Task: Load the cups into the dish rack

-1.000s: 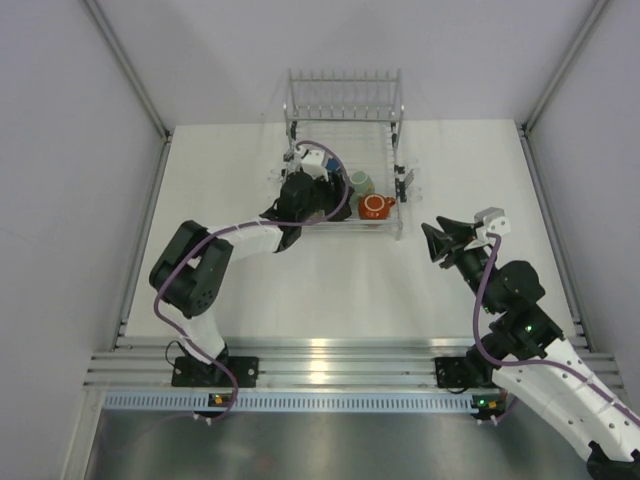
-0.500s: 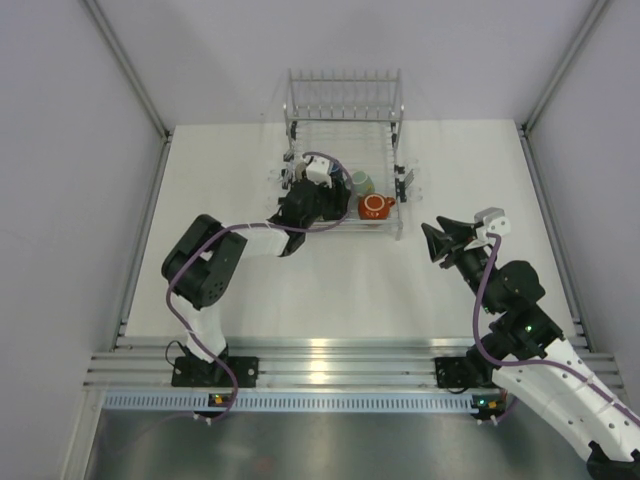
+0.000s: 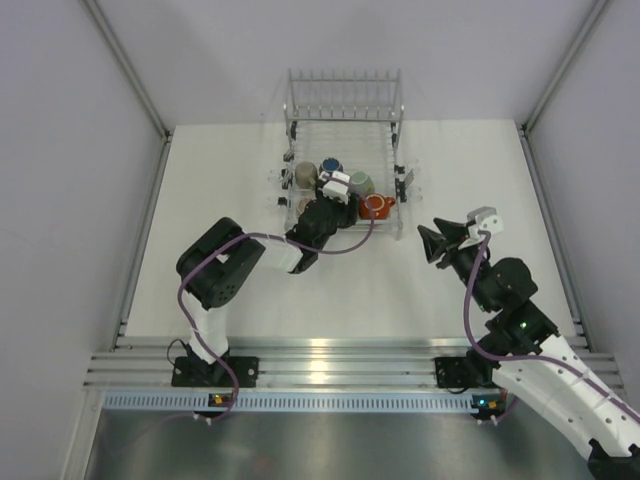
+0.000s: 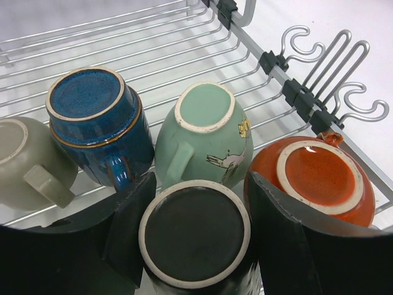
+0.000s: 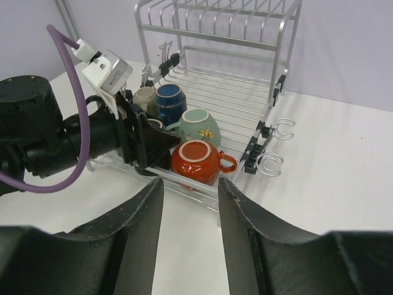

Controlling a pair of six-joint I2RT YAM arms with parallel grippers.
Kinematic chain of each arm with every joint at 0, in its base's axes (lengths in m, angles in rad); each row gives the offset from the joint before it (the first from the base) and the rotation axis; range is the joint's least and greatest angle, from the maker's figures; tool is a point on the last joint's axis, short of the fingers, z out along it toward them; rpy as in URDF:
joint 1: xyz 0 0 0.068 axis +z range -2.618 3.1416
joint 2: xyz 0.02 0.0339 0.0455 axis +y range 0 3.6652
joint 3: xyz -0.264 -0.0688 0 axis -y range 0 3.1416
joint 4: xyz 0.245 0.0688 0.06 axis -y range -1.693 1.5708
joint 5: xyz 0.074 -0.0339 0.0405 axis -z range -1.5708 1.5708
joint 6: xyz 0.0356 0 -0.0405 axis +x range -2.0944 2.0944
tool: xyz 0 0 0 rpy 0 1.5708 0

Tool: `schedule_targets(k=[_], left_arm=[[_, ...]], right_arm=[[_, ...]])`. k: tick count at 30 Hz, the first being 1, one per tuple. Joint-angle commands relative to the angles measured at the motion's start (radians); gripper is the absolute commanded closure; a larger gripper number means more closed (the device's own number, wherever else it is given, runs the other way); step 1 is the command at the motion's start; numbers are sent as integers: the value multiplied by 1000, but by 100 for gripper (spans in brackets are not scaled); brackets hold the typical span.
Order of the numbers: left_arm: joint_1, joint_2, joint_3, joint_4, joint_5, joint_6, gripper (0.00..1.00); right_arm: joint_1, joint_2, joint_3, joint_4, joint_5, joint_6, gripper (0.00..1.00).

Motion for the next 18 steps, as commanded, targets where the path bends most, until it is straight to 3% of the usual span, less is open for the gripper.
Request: schedule_targets(k=[1,4,6,7,11,13,16,18], left_arm=[[-31,17,-36,121,-100,50,100],[-36,18,-53,143,-137,47,98],[-39,12,-59,143,-165,44,89],[-40,12,-61,144,-169,44,75],[-43,0,-69,144,-194,36,44],[-45,-10,-69,143,-194,34,16],[-48,-14,-69,144,-191,39,13],[-50,-17,-67,143,-192,42,6]], right_arm=[[12,15,3,46,-3,-2,58],[12,21,1,47,-6,-2,58],[12,22,1,49,-6,-2,58],[12,24,1,49,-7,-2,58],[13,27,1,49,-10,-2,58],[13,29,1,49,-10,0,58],[13,32,1,49,-12,0,58],[13,30,0,49,-12,-2,57]])
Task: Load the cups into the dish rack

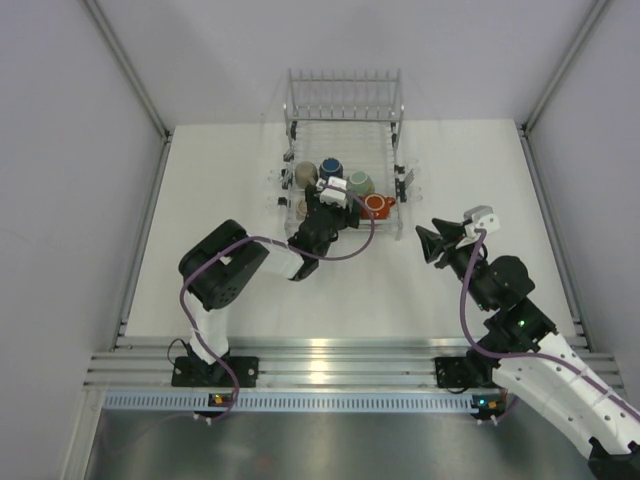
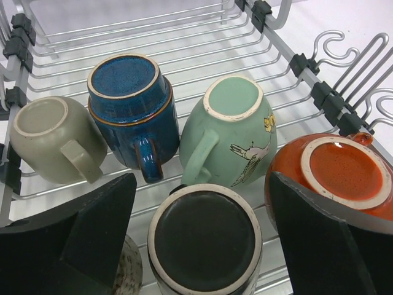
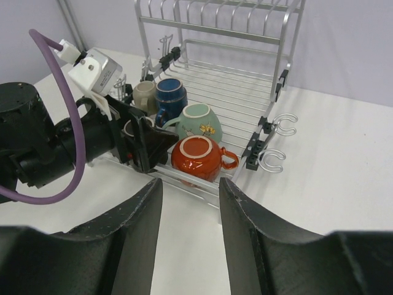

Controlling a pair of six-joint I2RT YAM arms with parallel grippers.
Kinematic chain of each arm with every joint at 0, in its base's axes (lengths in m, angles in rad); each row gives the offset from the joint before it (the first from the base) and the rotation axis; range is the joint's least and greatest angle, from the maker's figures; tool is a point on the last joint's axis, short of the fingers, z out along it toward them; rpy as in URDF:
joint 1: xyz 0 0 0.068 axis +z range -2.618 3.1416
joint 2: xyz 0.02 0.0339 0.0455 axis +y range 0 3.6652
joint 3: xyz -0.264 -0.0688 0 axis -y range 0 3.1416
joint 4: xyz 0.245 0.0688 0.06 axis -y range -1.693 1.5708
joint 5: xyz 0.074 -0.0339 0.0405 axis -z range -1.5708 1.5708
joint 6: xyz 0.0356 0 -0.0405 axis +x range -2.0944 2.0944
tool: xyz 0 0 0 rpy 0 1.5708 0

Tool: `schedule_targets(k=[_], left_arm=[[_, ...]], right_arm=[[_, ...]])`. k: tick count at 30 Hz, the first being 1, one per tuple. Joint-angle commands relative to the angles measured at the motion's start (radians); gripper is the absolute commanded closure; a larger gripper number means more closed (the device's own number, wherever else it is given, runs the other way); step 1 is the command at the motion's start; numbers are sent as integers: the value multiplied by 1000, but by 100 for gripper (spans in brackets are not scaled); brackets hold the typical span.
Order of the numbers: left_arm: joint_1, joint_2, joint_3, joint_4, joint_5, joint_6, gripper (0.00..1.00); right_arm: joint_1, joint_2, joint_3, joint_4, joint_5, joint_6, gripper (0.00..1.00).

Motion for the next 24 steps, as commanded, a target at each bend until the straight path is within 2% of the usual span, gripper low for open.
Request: schedule_targets(k=[1,5,11,17,19,21,22,24], left_arm=[[-9,-30,-12,42,-18,10,3],[-15,-65,-18,50,-13,2,2],[-29,-215,-19,32,-30,21,2],[-31,-438,-58,-91,-174,33,2],[-29,-511,-55,-179,-237,-5,2],[-18,-620,-26,-428,-233,-89,2],[9,-657,-12,-538,-199,-184,2],[55,-774,-1,-760,-133,-270,2]], right_arm=[[12,4,1,48,-5,-2,57],[12,-2,0,50,2,2,57],[12,1,12,51,16,8,55],[10,57,56,36,79,43,52],[10,111,96,5,108,67,50],[1,158,139,-15,149,96,50],[-4,209,153,-33,154,106,50],[-27,255,185,-44,160,141,50]])
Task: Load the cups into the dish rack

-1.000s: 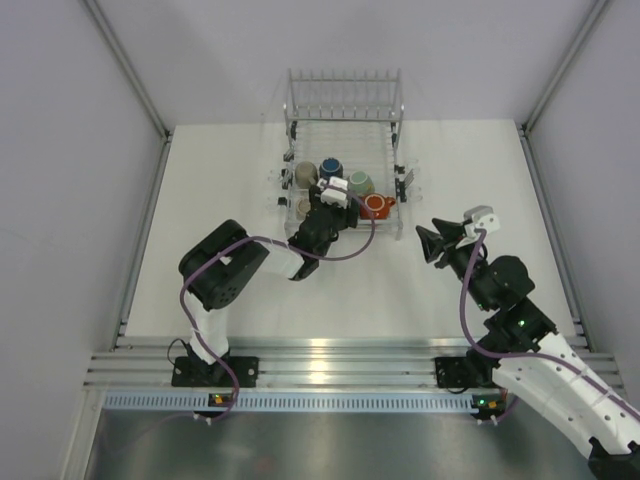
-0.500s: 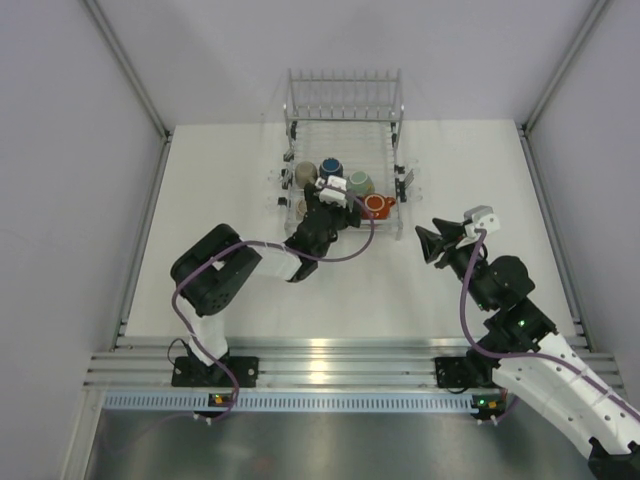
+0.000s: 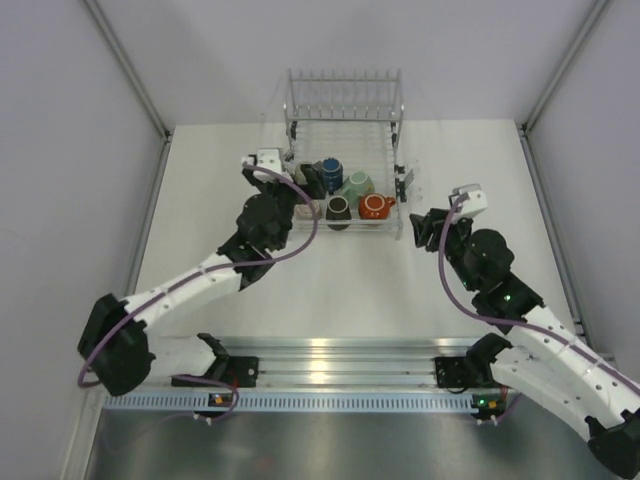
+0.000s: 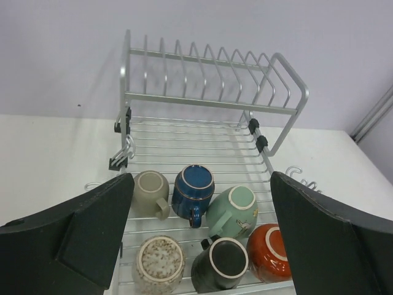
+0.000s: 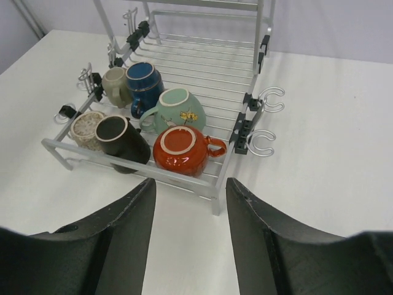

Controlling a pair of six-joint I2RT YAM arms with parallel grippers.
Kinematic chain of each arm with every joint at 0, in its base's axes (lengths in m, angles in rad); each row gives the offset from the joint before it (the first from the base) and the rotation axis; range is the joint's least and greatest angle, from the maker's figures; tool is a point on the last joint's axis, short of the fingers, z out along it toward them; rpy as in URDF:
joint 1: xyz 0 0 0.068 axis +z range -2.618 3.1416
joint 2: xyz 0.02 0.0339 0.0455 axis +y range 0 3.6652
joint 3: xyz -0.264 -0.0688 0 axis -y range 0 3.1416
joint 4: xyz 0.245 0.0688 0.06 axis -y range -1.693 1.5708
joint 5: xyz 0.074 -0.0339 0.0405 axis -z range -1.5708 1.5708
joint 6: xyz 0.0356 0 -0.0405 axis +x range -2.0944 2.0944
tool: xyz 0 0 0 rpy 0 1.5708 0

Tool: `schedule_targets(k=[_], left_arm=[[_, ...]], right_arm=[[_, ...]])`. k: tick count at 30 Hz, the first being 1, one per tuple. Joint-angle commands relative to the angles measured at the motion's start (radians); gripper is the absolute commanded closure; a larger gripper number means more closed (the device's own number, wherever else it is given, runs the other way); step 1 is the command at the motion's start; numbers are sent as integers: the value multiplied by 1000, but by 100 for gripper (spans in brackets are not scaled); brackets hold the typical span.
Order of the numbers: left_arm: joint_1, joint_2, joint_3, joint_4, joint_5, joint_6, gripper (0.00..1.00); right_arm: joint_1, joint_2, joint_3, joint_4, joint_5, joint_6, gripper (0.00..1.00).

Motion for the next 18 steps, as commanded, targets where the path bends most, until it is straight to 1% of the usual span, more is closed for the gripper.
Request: schedule_targets(k=[1,2,3,4,5,6,7,8,11,12,13,18], left_arm=[[105,-156,17,-397,85,-211,2],[128,-240,-20,-425,109,-226,2],[152,-281,-42,-492,129,-239,2],[203,-320,-57,-520,140,-253,2],[225,-390,-71,-553,155,-253,2],[249,-421,-94,-611,155,-253,2],[286,-449,-100,-627,149,-253,2],[298,-496,-108,-673,138,-249,2],[324,-558,-119,-750,118,-258,2],[327,-567,-120,-765,115,-259,2],[329,-572,-122,-782,114,-261,2],[332,-598,-126,-799,112,-269,2]], right_arm=[[-33,95,93,-16,46,80,50],[-42,107,101,-15,22,89,50],[-63,115,101,-8,5,98,47],[-71,124,101,5,-26,101,44],[-82,129,110,5,-100,104,40],[-100,134,119,-1,-118,126,38],[-105,143,130,-13,-135,138,38],[-105,146,144,-18,-152,144,38],[-105,141,148,-13,-149,172,37],[-105,141,145,-16,-143,175,32],[-105,138,145,-27,-136,176,31],[-105,118,124,-33,-93,172,28]])
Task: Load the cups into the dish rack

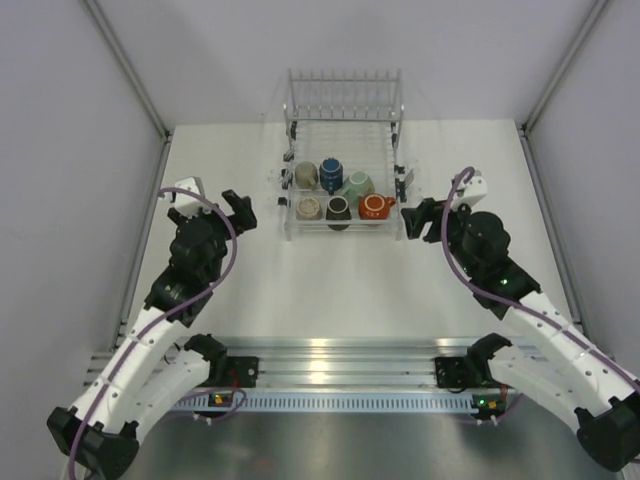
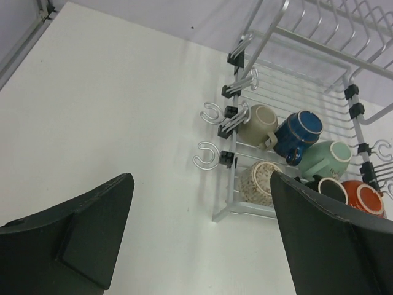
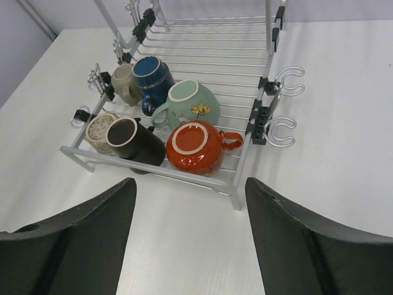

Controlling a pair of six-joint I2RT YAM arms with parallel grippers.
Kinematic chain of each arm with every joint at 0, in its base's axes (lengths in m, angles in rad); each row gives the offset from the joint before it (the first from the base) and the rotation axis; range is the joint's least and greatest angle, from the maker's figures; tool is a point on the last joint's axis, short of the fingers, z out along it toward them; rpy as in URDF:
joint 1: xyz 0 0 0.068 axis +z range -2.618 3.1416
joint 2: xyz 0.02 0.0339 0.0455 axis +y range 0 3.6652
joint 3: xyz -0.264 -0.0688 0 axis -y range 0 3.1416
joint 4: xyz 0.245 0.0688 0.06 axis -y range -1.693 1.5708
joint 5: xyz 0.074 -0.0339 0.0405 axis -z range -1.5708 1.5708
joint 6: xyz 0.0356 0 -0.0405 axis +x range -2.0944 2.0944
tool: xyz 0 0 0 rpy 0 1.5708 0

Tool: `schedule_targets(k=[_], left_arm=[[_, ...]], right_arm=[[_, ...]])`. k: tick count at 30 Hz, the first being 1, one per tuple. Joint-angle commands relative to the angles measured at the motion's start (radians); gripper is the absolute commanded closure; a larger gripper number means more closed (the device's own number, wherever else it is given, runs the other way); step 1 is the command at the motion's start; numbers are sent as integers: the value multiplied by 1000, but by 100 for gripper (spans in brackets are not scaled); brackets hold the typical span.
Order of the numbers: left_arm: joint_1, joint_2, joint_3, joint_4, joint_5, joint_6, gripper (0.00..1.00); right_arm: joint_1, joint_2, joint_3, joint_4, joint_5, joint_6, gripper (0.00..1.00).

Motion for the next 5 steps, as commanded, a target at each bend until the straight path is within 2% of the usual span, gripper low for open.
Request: schedule_targets(k=[1,4,5], left_arm=[[8,-26,-9,-43,6,-14,2],[8,-42,-10,-46,-20,-24,2],[8,-49,-18,-46,-26,-26,2]], right_arm=[[-7,-27,22,9,13,15,28],[-9,-26,22,12,-2,13,24],[-7,-26,19,17,-7,15,13]])
